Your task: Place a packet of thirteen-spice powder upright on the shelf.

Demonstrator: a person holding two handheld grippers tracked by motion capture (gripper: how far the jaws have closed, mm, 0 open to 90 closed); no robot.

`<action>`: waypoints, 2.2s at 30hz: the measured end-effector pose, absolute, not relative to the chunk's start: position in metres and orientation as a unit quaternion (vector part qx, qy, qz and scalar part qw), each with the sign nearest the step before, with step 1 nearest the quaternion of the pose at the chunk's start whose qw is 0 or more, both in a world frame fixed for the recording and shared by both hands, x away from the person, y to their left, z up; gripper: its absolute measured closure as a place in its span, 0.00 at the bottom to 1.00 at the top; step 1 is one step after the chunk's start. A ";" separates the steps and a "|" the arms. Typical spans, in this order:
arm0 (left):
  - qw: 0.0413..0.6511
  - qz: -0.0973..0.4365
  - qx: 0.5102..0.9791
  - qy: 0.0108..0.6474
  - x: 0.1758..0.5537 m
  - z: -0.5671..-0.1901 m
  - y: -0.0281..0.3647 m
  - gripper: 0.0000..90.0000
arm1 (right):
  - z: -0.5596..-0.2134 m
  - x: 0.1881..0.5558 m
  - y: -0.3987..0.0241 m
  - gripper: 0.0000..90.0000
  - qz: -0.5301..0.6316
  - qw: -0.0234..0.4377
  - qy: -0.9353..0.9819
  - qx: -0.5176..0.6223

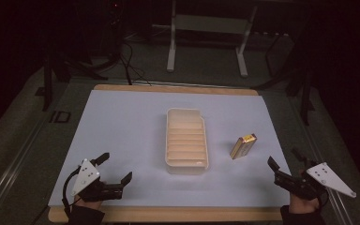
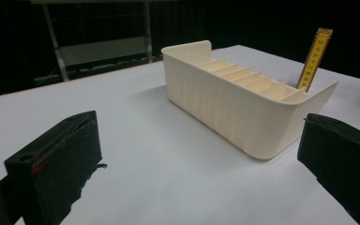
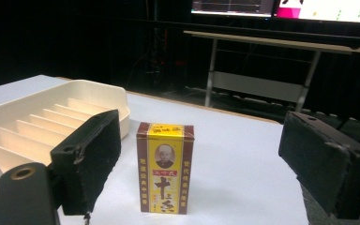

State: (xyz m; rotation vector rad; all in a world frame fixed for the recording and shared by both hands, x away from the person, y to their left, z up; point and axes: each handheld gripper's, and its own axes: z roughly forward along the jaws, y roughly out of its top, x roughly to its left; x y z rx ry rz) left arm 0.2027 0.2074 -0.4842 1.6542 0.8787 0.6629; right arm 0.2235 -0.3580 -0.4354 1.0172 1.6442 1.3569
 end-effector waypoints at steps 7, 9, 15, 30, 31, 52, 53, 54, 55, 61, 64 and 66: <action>0.539 0.282 0.702 0.371 0.203 -0.485 0.207 0.00 | -0.434 0.235 -0.358 0.15 0.534 0.366 0.655 0.389; 0.538 0.282 0.702 0.371 0.203 -0.485 0.208 0.00 | -0.434 0.237 -0.358 0.15 0.535 0.363 0.656 0.389; 0.534 0.280 0.706 0.371 0.204 -0.486 0.207 0.00 | -0.435 0.251 -0.367 0.15 0.533 0.324 0.688 0.370; 0.525 0.272 0.716 0.371 0.206 -0.488 0.206 0.00 | -0.444 0.283 -0.384 0.15 0.497 0.168 0.809 0.265; 0.523 0.271 0.718 0.371 0.207 -0.489 0.206 0.00 | -0.445 0.284 -0.384 0.15 0.489 0.156 0.819 0.256; 0.517 0.264 0.725 0.370 0.208 -0.490 0.205 0.00 | -0.457 0.303 -0.352 0.15 0.247 0.014 0.959 0.135; 0.517 0.264 0.726 0.370 0.208 -0.490 0.205 0.00 | -0.457 0.304 -0.349 0.15 0.233 0.008 0.964 0.131; 0.517 0.264 0.726 0.369 0.208 -0.490 0.205 0.00 | -0.456 0.304 -0.347 0.15 0.218 0.004 0.968 0.128; 0.517 0.263 0.726 0.369 0.208 -0.490 0.205 0.00 | -0.455 0.305 -0.345 0.15 0.205 0.001 0.971 0.123; 0.517 0.262 0.727 0.369 0.208 -0.490 0.205 0.00 | -0.451 0.311 -0.333 0.15 0.138 -0.041 0.983 0.111; 0.516 0.261 0.727 0.370 0.208 -0.490 0.205 0.00 | -0.449 0.311 -0.328 0.15 0.099 -0.055 0.988 0.104; 0.516 0.261 0.727 0.369 0.208 -0.490 0.204 0.00 | -0.447 0.312 -0.325 0.16 0.084 -0.063 0.989 0.105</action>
